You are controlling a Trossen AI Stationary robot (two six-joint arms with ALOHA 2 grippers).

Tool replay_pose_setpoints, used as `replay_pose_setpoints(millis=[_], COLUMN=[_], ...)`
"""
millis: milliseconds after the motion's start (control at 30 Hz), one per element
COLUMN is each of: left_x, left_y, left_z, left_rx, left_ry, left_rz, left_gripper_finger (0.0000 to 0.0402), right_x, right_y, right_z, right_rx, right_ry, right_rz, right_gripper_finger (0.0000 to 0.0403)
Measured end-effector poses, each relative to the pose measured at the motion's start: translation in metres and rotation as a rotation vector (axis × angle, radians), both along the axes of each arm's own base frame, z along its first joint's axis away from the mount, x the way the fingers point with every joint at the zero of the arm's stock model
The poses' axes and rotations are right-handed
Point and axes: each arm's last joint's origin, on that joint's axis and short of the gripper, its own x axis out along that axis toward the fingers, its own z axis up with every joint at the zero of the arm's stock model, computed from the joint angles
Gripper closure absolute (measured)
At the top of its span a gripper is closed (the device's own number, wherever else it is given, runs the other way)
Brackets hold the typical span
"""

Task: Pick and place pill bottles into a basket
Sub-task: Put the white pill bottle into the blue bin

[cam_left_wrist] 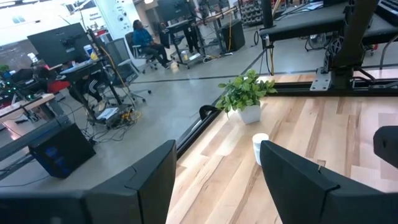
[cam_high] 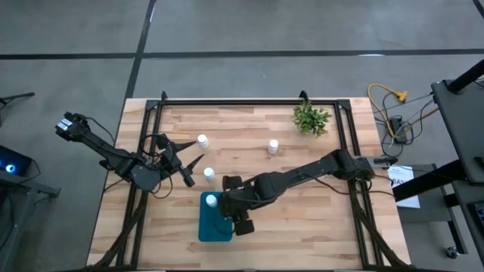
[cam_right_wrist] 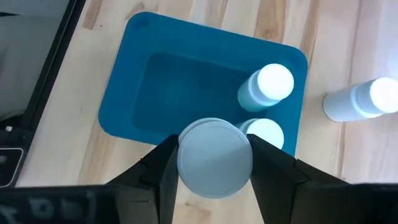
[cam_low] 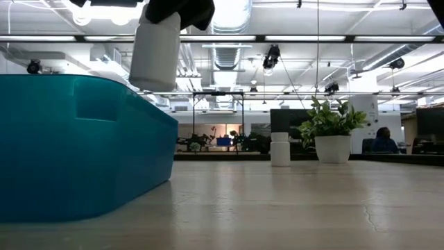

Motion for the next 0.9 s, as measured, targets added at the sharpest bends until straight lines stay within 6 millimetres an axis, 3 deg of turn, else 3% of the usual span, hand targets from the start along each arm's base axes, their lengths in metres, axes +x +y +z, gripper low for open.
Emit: replay_pose_setpoints(millis=[567, 900], left_x=[0.000, 0.000], left_y=[0.000, 0.000], left_z=[0.000, 0.000], left_rx=[0.000, 0.001], left_ry=[0.000, 0.001], left_rz=[0.000, 0.000], left_gripper_finger=[0.0187, 0.0187], right_x=[0.007, 0.010], right_y=[0.001, -0.007], right_z=[-0.005, -0.019], right_rx=[0.032, 0.026], right_ry=[-0.042, -0.030], right_rz=[0.046, 0.031], right_gripper_finger=[0.0254, 0.0254])
